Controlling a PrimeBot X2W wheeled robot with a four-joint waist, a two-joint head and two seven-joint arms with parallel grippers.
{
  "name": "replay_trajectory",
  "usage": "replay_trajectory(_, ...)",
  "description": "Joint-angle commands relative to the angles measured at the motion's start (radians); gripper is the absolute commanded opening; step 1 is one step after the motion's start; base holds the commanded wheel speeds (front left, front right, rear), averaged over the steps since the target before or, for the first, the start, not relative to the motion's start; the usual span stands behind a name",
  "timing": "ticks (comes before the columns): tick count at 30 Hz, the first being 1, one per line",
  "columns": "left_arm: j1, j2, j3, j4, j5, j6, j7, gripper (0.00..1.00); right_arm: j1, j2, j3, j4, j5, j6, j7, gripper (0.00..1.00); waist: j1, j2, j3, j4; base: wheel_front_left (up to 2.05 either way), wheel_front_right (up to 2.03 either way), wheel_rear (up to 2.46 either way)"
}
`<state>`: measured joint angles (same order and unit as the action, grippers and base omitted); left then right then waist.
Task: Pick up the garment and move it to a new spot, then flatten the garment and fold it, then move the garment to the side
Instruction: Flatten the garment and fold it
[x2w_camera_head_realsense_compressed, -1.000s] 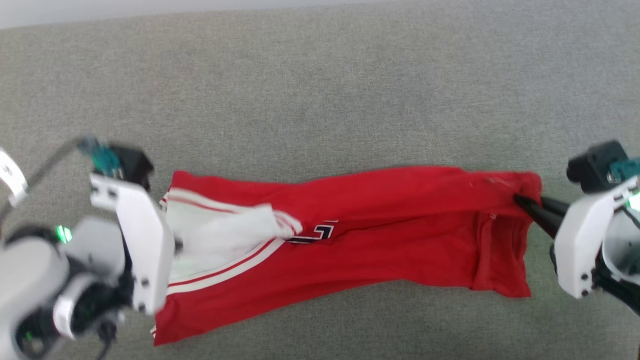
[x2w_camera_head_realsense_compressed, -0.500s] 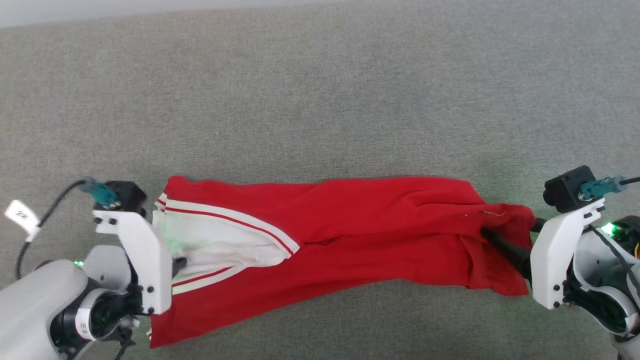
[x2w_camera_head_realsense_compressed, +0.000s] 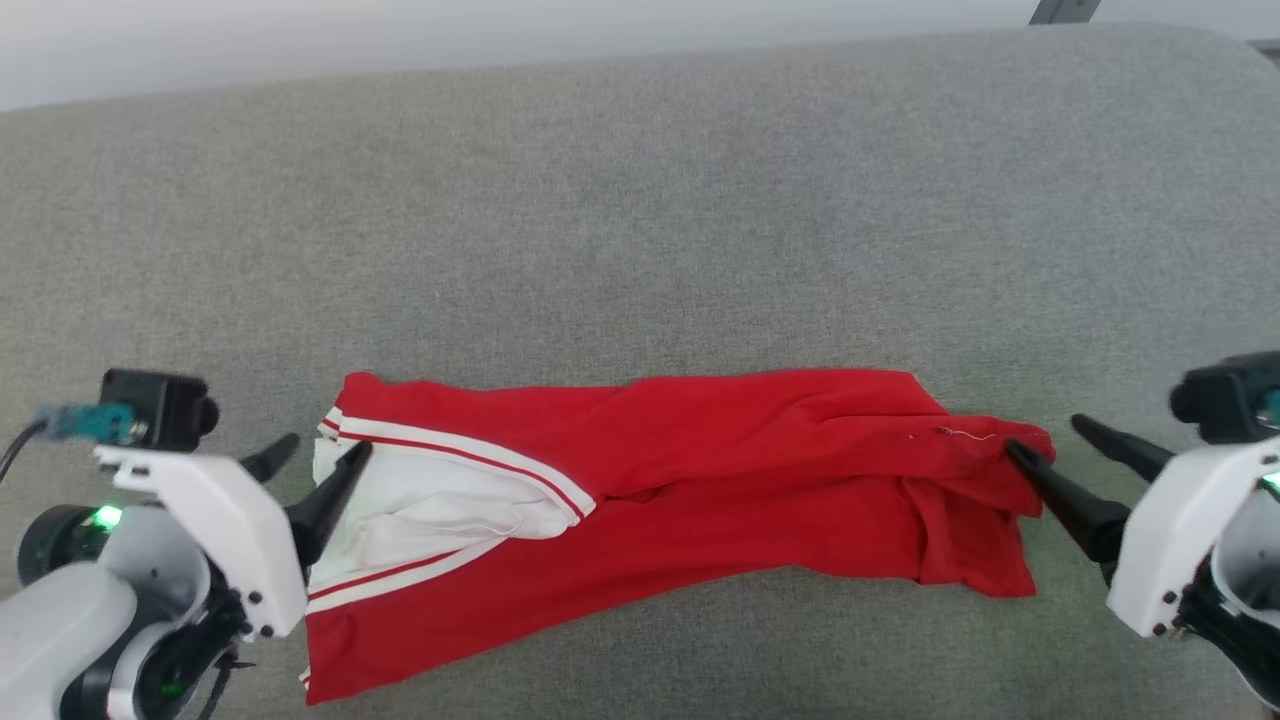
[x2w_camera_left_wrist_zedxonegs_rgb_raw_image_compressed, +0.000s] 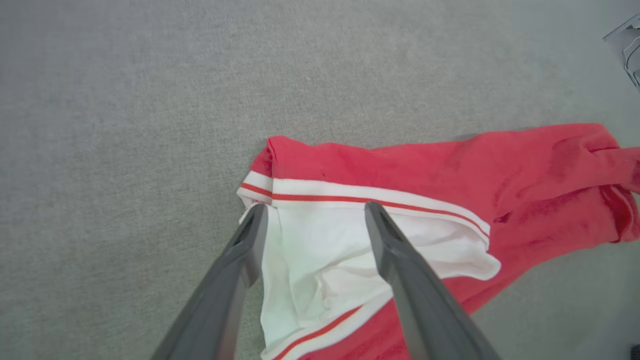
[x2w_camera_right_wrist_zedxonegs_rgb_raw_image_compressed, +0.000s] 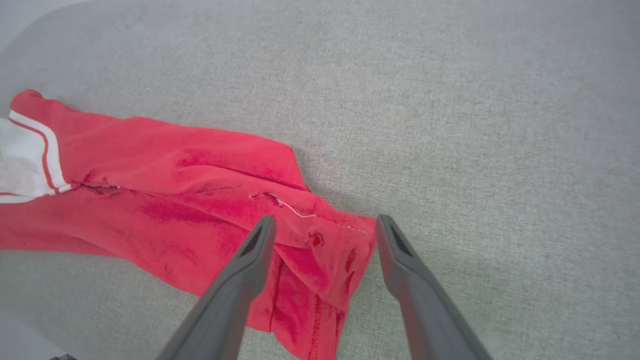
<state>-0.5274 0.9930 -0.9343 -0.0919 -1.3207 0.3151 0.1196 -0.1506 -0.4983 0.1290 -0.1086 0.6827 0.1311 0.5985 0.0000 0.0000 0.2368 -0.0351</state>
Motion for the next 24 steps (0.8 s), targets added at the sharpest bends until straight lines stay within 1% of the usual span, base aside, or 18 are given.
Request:
replay_trajectory(1,0.020,0.009,0.008,-0.007,0.025,-0.008,-0.044,1.00,0.021,0.015,-0.020,-0.016,-0.020,-0.001,-0.017,1.00,0.0000,0.0000,-0.009,-0.002,0.00,0.00,0.00)
replay_trajectory(2,0.034,0.004,0.019,-0.008,0.021,-0.008,-0.082,1.00,0.035,0.025,-0.035,-0.029,-0.031,-0.001,-0.029,1.00,0.0000,0.0000,-0.013,-0.001,0.00,0.00,0.00)
replay_trajectory(4,0.060,0.009,0.030,-0.009,0.050,-0.014,-0.161,1.00,0.061,0.050,-0.071,-0.043,-0.049,-0.001,-0.051,1.00,0.0000,0.0000,-0.021,-0.002,0.00,0.00,0.00)
replay_trajectory(5,0.060,0.009,0.030,-0.009,0.050,-0.014,-0.161,1.00,0.061,0.050,-0.071,-0.043,-0.049,-0.001,-0.051,1.00,0.0000,0.0000,-0.021,-0.002,0.00,0.00,0.00)
replay_trajectory(9,0.115,0.005,0.057,0.003,0.086,-0.009,-0.314,1.00,0.110,0.093,-0.129,-0.052,-0.073,-0.001,-0.064,1.00,0.0000,0.0000,-0.036,-0.001,0.00,0.00,0.00)
replay_trajectory(11,0.141,-0.002,0.079,0.012,0.114,-0.006,-0.360,1.00,0.126,0.106,-0.144,-0.050,-0.078,-0.001,-0.053,1.00,0.0000,0.0000,-0.041,0.002,0.00,0.00,0.00)
replay_trajectory(13,0.174,-0.019,0.111,0.025,0.141,-0.011,-0.379,1.00,0.138,0.117,-0.153,-0.042,-0.071,-0.001,-0.045,1.00,0.0000,0.0000,-0.046,0.008,0.00,0.00,0.00)
replay_trajectory(15,0.204,-0.054,0.172,0.037,0.164,-0.016,-0.386,1.00,0.145,0.123,-0.163,-0.028,-0.066,-0.001,-0.034,1.00,0.0000,0.0000,-0.047,0.018,0.00,0.00,0.00)
replay_trajectory(17,0.246,-0.098,0.250,0.048,0.224,-0.016,-0.385,1.00,0.144,0.133,-0.172,-0.009,-0.050,-0.001,-0.021,1.00,0.0000,0.0000,-0.046,0.029,0.00,0.00,0.00)
replay_trajectory(20,0.320,-0.170,0.358,0.061,0.320,-0.041,-0.385,1.00,0.128,0.125,-0.176,0.016,-0.039,-0.001,-0.001,1.00,0.0000,0.0000,-0.042,0.047,0.00,0.00,0.00)
replay_trajectory(22,0.371,-0.224,0.431,0.068,0.366,-0.067,-0.386,1.00,0.116,0.116,-0.178,0.036,-0.034,-0.001,0.012,1.00,0.0000,0.0000,-0.041,0.060,0.00,0.00,0.00)
replay_trajectory(23,0.393,-0.241,0.467,0.074,0.403,-0.078,-0.386,1.00,0.111,0.114,-0.177,0.047,-0.029,-0.001,0.019,1.00,0.0000,0.0000,-0.040,0.065,0.00,0.00,0.00)
replay_trajectory(24,0.417,-0.273,0.501,0.076,0.417,-0.091,-0.386,1.00,0.104,0.114,-0.178,0.062,-0.027,-0.001,0.030,1.00,0.0000,0.0000,-0.039,0.071,0.00,0.00,0.00)
